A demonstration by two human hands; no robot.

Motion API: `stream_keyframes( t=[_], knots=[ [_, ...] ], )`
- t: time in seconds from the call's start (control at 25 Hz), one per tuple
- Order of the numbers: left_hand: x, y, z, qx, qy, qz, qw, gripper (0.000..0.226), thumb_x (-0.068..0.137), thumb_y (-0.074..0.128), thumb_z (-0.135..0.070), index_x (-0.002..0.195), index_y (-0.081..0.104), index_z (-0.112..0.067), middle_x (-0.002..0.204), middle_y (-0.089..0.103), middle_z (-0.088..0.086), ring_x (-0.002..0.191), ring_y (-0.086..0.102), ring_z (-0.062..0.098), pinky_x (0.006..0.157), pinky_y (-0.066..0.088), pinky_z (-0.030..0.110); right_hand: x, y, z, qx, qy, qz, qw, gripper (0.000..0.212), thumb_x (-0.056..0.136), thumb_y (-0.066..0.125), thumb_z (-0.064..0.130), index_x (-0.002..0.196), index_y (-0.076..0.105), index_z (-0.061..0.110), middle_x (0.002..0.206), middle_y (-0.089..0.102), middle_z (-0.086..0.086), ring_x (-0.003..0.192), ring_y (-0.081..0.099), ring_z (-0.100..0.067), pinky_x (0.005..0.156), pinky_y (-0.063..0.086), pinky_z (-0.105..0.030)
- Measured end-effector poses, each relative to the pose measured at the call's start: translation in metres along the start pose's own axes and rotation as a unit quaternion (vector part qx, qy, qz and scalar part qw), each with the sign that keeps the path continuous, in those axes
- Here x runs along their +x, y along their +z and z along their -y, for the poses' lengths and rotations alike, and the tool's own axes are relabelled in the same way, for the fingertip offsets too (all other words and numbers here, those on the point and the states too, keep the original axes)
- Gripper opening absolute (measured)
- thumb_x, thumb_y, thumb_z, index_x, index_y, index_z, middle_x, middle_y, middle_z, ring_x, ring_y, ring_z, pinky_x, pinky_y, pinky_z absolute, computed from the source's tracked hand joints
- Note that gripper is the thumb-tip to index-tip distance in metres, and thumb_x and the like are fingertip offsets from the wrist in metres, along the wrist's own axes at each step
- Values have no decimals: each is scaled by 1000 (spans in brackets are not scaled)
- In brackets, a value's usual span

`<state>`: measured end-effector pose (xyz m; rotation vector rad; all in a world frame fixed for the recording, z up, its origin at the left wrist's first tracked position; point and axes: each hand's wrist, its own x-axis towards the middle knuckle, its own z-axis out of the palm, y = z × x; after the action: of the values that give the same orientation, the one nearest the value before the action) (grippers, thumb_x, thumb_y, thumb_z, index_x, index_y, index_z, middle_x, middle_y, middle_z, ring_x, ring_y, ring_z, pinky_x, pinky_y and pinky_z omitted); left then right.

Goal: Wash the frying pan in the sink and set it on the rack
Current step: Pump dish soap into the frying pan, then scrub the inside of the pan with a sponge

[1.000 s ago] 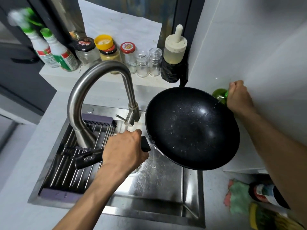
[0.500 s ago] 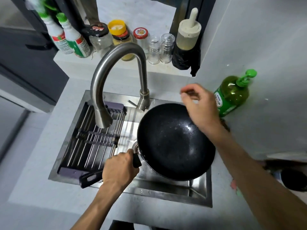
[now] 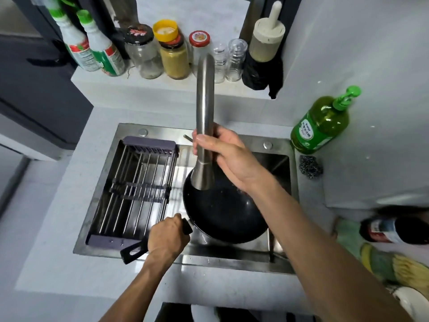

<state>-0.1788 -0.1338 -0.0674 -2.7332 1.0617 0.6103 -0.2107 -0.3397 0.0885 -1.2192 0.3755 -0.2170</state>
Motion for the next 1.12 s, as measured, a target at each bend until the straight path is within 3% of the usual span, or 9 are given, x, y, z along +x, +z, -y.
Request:
stream_keyframes(
  t=[0.2,0.4,0.52,0.6,0.68,0.76,0.88,1.0,1.12],
  knots=[
    [21,32,-8,-21,15,16,1000,35,79,64,-43,99,56,-17,91,70,2,84,67,22,69,47,31,-26,-73,8,-129,-95,-209,965,13,89,67,17,100,70,23,87,60,-6,83,56,-20,83,49,-32],
    [52,74,-19,-40,11,41,998,44,80,67,-48,104,50,-15,96,70,5,89,67,25,71,48,33,-31,-122,-26,-148,-135,-229,952,19,87,70,22,106,71,21,100,71,-10,97,66,-27,93,54,-40],
    [56,96,-15,-45,-9,78,996,47,80,67,-50,105,47,-15,98,68,7,91,64,27,72,48,36,-53,-151,-84,-65,-57,-335,938,20,88,64,17,106,71,20,103,72,-1,98,66,-14,91,52,-33],
    [55,97,-15,-23,-13,110,994,51,81,63,-54,110,50,-13,107,64,9,101,58,29,81,49,40,-58,-177,-117,-250,40,-448,858,31,87,60,13,117,66,20,113,68,0,104,63,-14,93,51,-39],
    [64,75,-18,-54,-21,110,992,54,84,59,-55,115,56,-11,115,57,11,109,51,30,87,46,42,-50,-210,-132,-456,146,-424,769,57,86,58,12,142,47,15,148,44,-11,134,44,-30,110,38,-46],
    [82,35,-21,-167,11,-10,986,43,88,58,-42,115,58,-9,117,54,14,109,50,34,89,44,42,-36,-238,-137,-517,231,-374,734,76,86,60,16,154,26,18,163,17,-13,147,21,-36,116,26,-51],
    [134,-35,-31,-201,98,-237,945,46,86,54,-24,128,49,-6,129,46,19,111,46,36,92,40,43,-30,-264,-155,-569,265,-323,709,65,91,60,23,150,35,15,157,27,-19,140,31,-43,110,31,-53],
    [186,-83,-33,-125,94,-245,957,40,93,45,-22,128,48,-4,130,50,21,113,47,37,93,43,47,-43,-262,-171,-628,192,-335,676,53,89,61,13,139,46,6,145,40,-25,128,39,-45,102,38,-51],
    [187,-84,-22,-150,68,-207,964,23,93,41,-16,89,62,-8,83,65,20,75,59,36,62,47,41,-45,-257,-173,-596,200,-357,691,50,87,60,7,135,47,6,136,48,-22,118,47,-43,90,44,-48]
  ],
)
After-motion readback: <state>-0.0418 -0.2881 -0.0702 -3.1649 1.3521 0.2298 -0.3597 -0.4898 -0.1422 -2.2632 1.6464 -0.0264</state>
